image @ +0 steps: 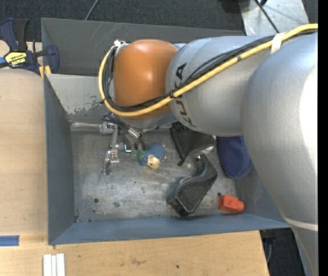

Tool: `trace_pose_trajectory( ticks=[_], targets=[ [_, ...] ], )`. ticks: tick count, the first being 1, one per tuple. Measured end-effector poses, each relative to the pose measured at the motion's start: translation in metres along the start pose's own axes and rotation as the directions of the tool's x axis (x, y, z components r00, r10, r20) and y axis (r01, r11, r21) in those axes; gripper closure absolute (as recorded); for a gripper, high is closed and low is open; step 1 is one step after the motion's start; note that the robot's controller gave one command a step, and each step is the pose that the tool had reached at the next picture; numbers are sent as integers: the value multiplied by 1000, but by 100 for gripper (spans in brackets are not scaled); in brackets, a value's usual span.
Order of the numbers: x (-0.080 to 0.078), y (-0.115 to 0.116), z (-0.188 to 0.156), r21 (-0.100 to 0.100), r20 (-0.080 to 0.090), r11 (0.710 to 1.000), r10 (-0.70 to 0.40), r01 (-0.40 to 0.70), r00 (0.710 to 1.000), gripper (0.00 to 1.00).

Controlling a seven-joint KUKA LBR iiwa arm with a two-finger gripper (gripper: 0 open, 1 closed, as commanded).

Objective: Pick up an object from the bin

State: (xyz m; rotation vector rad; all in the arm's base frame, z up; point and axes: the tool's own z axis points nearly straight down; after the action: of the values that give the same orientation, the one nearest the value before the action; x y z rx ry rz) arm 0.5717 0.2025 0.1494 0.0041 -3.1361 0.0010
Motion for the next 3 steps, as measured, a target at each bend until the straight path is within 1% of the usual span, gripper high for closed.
trace_pose_trajectory(
  ticks=[1,2,3],
  targets=[
    [8,-94,76,-6,13,994,-105,105,994,0],
    [-33,-183,57,6,13,980,-198,198,980,0],
    [-20,-134,74,6,16,977,-214,214,977,0]
  ],
)
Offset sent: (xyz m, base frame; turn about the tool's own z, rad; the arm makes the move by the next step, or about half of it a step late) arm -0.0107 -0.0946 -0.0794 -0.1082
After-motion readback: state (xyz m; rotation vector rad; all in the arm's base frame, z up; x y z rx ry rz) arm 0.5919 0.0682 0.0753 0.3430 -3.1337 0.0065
